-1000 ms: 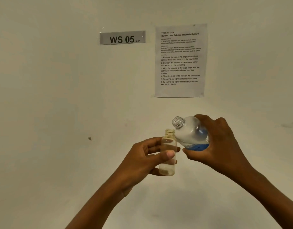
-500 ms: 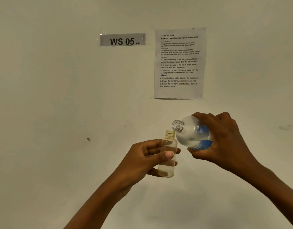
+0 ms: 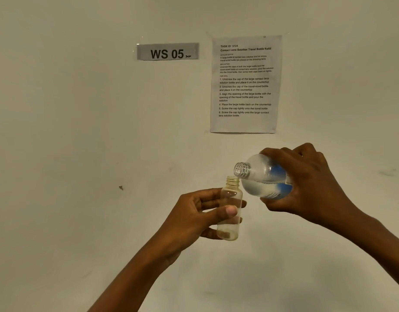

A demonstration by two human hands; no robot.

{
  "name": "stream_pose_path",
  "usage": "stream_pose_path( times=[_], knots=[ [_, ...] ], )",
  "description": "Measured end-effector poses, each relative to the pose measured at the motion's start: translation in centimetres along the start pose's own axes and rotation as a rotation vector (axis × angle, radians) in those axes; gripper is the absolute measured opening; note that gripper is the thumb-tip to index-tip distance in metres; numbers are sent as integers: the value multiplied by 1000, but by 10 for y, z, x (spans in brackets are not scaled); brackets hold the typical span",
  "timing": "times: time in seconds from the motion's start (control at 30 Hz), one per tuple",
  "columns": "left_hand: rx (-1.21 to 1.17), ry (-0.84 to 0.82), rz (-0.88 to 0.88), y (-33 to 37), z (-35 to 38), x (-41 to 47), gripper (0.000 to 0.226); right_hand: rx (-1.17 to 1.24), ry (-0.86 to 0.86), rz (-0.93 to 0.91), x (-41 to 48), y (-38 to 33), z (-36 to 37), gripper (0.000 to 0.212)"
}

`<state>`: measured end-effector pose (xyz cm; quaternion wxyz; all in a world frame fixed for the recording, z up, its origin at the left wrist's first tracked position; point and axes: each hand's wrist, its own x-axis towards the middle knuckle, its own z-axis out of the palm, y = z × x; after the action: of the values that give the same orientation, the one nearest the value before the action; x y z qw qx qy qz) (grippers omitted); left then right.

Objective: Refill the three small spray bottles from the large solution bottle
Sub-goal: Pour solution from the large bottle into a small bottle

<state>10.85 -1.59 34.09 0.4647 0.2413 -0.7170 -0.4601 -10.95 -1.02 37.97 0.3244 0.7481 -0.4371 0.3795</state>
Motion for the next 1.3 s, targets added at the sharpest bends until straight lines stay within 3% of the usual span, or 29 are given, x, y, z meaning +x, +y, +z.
stream_pose_path(
  times=[1.3],
  knots=[
    [-28, -19, 8, -2, 1, 3, 34, -90, -88, -68, 9, 8, -10, 73]
  ],
)
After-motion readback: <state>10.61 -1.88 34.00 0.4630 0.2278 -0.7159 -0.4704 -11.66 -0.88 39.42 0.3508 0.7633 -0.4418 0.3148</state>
